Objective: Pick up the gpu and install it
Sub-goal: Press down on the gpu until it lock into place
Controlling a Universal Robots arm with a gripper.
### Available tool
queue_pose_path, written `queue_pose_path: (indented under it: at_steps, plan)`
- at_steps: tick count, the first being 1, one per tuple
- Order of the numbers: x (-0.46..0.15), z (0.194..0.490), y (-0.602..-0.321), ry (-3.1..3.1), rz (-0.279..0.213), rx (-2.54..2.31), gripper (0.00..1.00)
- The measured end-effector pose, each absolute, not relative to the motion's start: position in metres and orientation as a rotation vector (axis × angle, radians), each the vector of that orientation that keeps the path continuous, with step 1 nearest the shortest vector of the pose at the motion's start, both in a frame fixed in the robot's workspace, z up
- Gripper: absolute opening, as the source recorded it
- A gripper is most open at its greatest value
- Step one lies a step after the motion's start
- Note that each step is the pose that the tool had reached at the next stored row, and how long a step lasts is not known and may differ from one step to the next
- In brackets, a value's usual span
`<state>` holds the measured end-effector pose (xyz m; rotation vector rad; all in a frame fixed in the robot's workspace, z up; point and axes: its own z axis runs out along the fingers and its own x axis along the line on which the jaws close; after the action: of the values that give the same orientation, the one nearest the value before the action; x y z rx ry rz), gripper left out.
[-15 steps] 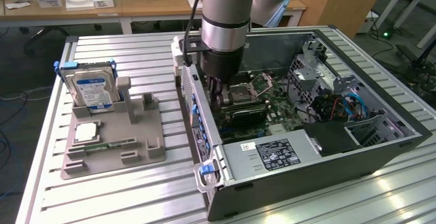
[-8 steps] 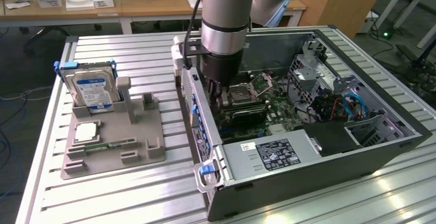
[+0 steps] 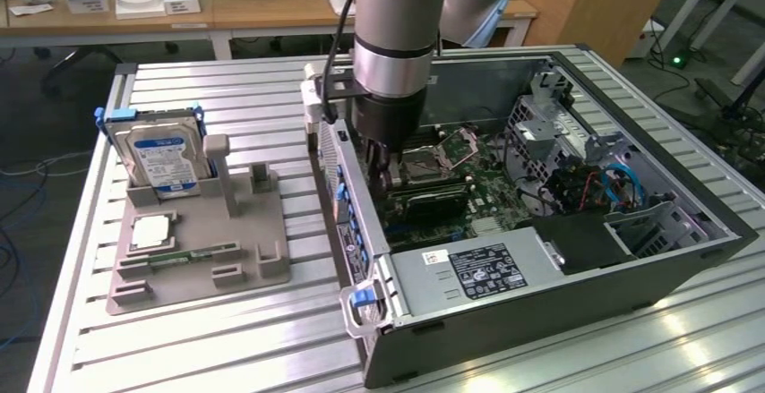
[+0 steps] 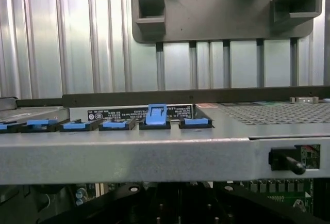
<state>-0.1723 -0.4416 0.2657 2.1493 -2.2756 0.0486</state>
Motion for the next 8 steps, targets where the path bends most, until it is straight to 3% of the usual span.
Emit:
queue_pose_path:
  at_steps: [8]
  plan:
    - [-0.1723,0.2737,-0.4418,-2.280,0.049,2.152,0.11]
